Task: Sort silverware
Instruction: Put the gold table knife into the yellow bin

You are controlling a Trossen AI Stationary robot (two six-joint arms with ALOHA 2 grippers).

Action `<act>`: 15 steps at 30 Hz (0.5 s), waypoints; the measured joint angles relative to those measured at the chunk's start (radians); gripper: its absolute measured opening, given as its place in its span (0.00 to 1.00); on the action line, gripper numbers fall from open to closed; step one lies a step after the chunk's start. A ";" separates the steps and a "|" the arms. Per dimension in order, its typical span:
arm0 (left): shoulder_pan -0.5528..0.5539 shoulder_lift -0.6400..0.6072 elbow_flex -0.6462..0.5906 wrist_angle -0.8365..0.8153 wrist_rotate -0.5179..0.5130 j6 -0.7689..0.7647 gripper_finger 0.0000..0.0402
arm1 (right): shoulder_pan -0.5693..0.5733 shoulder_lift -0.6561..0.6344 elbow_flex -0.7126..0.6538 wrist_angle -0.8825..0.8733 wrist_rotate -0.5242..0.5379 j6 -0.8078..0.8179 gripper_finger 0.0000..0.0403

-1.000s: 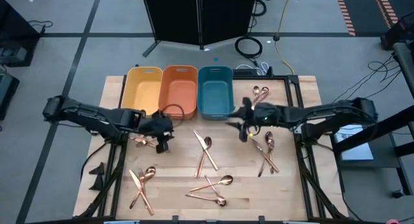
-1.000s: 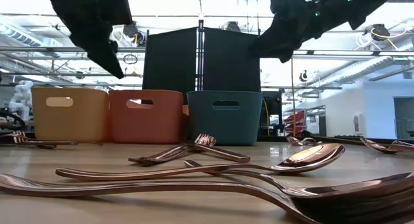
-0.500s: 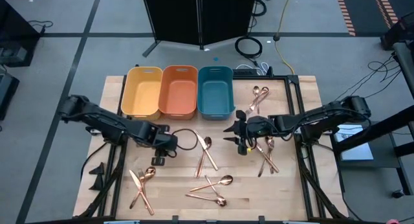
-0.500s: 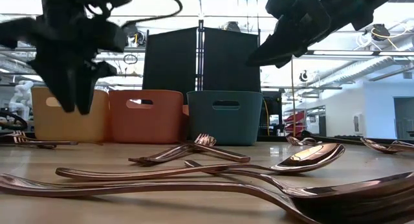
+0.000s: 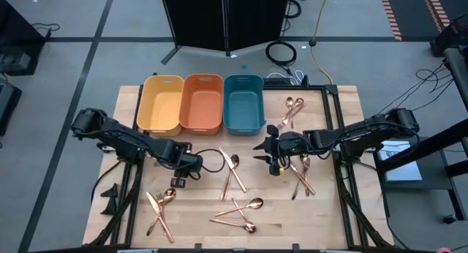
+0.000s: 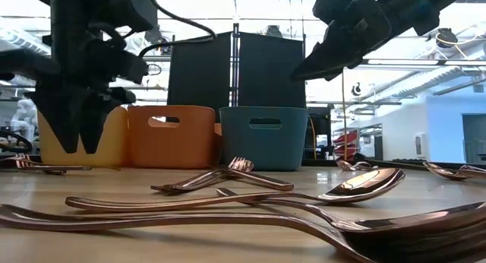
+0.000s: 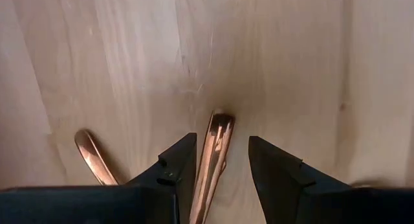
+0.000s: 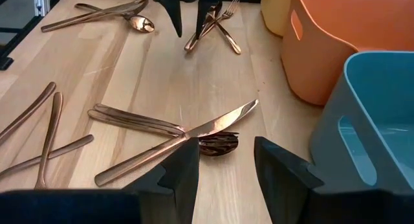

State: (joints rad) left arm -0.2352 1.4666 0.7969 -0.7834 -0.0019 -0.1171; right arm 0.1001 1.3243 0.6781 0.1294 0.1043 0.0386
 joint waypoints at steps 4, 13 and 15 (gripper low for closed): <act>0.000 0.000 -0.049 0.032 -0.001 -0.006 0.34 | 0.000 0.000 0.000 -0.004 0.000 -0.004 0.35; 0.000 0.006 -0.107 0.123 -0.006 -0.007 0.34 | 0.000 0.000 0.000 -0.003 0.000 -0.009 0.35; 0.000 0.005 -0.116 0.141 -0.005 -0.007 0.34 | 0.000 0.000 0.000 -0.002 0.002 -0.009 0.35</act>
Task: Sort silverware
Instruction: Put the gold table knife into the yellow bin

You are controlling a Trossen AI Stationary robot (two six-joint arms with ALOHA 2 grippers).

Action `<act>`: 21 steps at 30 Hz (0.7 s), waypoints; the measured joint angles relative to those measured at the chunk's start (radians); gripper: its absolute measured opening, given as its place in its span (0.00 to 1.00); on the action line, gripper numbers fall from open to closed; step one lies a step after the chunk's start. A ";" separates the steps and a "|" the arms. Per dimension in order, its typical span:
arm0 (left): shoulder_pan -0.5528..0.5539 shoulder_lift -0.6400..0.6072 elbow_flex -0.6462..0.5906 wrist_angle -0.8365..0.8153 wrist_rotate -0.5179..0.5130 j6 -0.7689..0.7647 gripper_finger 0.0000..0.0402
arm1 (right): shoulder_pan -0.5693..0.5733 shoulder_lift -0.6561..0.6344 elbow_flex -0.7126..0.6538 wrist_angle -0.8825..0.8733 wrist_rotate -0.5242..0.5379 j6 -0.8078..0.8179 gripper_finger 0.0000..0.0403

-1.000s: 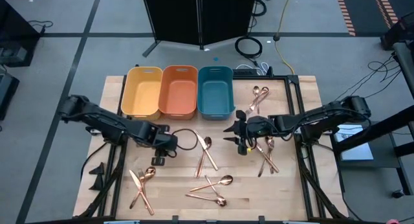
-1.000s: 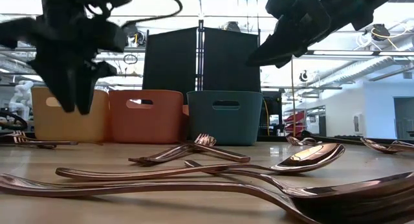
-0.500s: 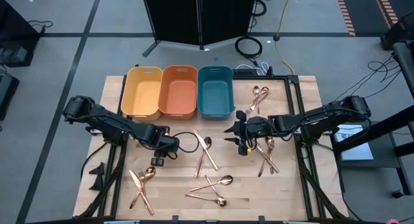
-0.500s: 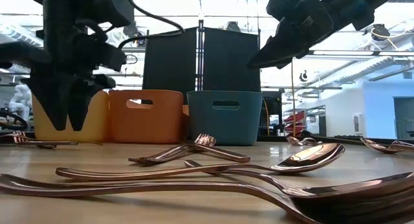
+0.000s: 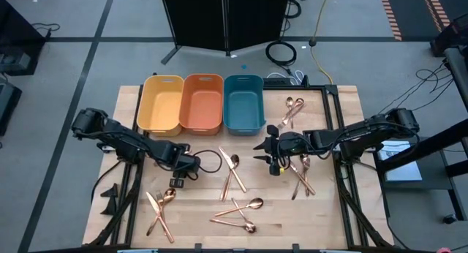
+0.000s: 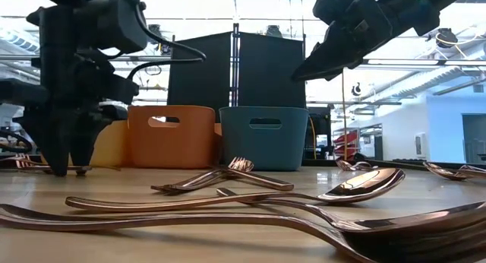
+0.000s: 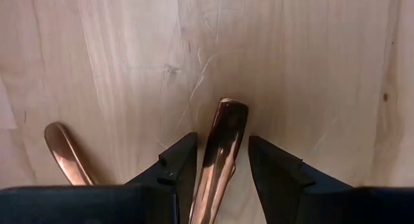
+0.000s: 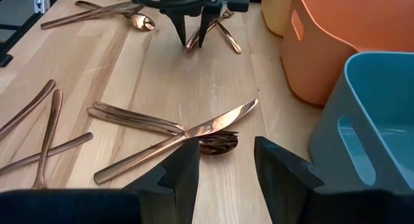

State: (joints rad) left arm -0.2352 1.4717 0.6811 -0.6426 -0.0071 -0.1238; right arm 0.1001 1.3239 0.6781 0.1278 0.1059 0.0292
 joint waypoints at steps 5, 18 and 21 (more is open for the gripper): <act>0.000 -0.001 -0.003 0.005 0.000 0.000 0.32 | 0.000 0.000 0.000 0.001 0.004 0.000 0.35; 0.000 -0.006 -0.003 0.010 -0.005 0.000 0.08 | 0.000 0.000 0.000 0.001 0.005 0.000 0.35; 0.000 -0.022 -0.002 0.007 -0.005 0.001 0.08 | 0.000 0.000 0.000 0.002 0.005 0.000 0.35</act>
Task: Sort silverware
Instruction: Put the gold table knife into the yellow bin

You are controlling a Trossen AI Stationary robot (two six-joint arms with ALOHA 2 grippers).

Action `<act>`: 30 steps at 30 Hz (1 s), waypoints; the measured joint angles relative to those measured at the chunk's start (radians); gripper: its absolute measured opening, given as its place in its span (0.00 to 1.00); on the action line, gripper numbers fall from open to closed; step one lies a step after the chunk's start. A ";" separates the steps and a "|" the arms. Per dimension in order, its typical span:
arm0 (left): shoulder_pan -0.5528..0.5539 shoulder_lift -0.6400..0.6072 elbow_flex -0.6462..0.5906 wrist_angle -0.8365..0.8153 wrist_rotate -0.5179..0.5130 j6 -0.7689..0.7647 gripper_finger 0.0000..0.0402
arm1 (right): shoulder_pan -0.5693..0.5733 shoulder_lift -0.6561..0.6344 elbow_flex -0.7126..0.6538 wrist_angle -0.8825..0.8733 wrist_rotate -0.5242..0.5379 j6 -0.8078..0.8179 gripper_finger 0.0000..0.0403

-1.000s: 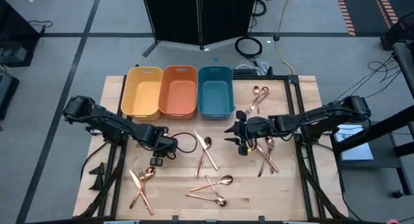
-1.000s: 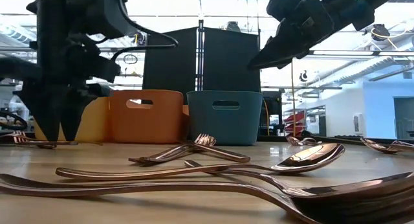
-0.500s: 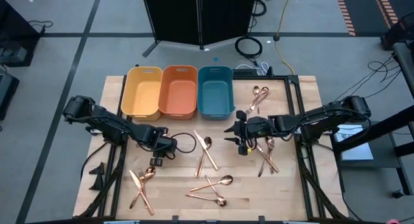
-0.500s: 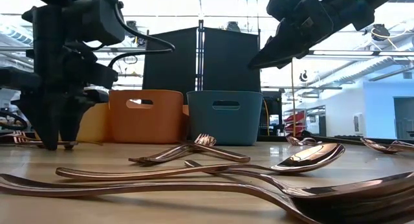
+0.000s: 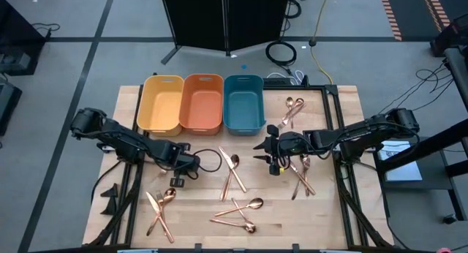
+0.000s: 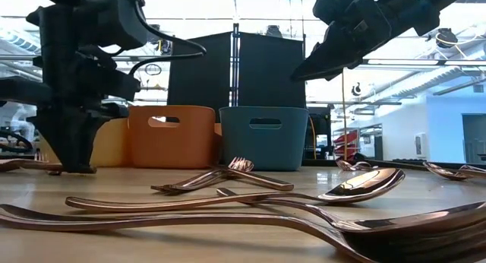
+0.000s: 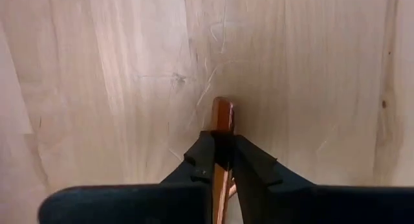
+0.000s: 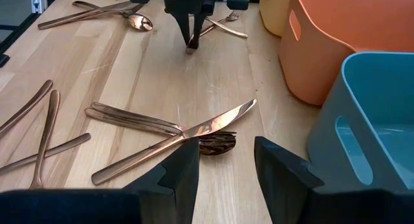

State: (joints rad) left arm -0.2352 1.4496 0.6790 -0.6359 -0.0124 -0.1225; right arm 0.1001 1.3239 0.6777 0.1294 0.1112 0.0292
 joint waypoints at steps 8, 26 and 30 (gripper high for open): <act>0.000 -0.090 0.038 -0.004 0.016 -0.005 0.04 | 0.000 0.000 0.000 0.000 0.000 0.000 0.35; 0.000 -0.208 0.062 0.137 -0.051 -0.023 0.00 | 0.001 0.084 0.000 0.185 -0.008 0.037 0.35; 0.010 -0.195 0.063 0.222 -0.069 -0.021 0.00 | 0.008 0.243 0.000 0.418 -0.019 0.021 0.35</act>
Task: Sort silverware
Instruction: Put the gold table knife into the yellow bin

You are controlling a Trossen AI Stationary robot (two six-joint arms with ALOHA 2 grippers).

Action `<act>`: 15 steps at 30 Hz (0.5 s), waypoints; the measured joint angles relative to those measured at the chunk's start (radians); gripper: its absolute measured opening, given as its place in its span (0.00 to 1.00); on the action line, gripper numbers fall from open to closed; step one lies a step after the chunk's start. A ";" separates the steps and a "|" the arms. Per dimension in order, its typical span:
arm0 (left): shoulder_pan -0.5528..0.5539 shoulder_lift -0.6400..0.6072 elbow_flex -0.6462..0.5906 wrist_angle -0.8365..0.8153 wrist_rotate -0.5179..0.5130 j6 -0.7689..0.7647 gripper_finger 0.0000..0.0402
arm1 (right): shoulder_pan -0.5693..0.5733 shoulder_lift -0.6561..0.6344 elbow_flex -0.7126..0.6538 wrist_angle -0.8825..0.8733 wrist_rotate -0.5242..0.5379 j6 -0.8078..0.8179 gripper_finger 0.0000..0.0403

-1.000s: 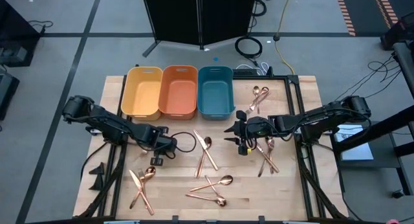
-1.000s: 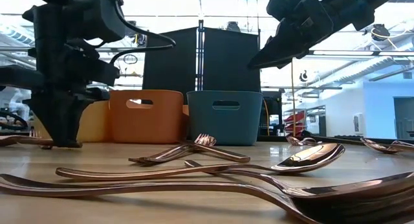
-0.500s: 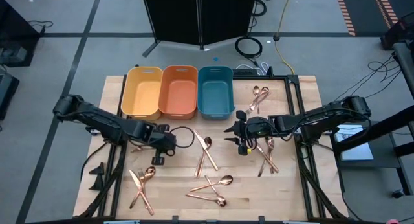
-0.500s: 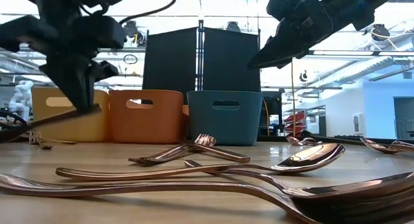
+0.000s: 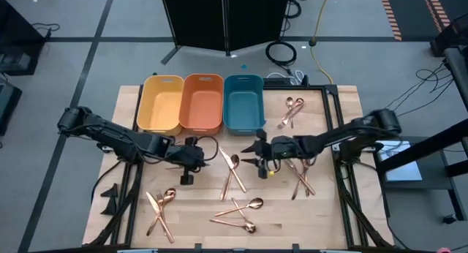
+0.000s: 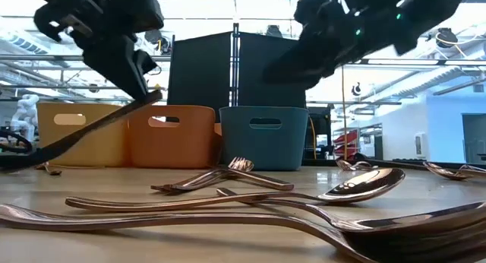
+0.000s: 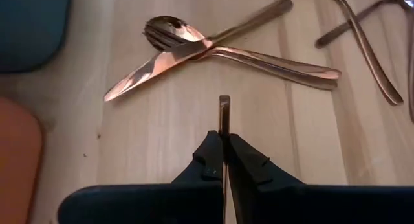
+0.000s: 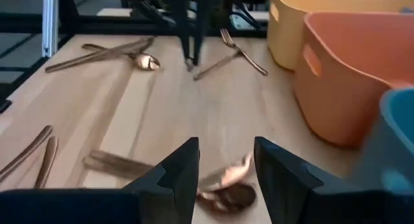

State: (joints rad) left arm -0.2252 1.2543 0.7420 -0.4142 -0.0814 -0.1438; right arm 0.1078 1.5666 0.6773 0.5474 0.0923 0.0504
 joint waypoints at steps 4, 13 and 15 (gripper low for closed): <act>0.003 0.011 0.000 0.060 -0.010 0.000 0.00 | 0.000 0.117 0.001 0.234 -0.057 -0.002 0.35; 0.003 0.073 -0.001 0.204 -0.022 0.001 0.00 | 0.024 0.301 0.207 0.222 -0.072 -0.011 0.35; 0.003 0.083 -0.001 0.209 -0.029 0.000 0.00 | 0.029 0.314 0.236 0.187 -0.072 -0.011 0.35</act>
State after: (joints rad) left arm -0.2222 1.3370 0.7414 -0.2047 -0.1109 -0.1437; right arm 0.1364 1.8804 0.9129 0.7348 0.0204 0.0395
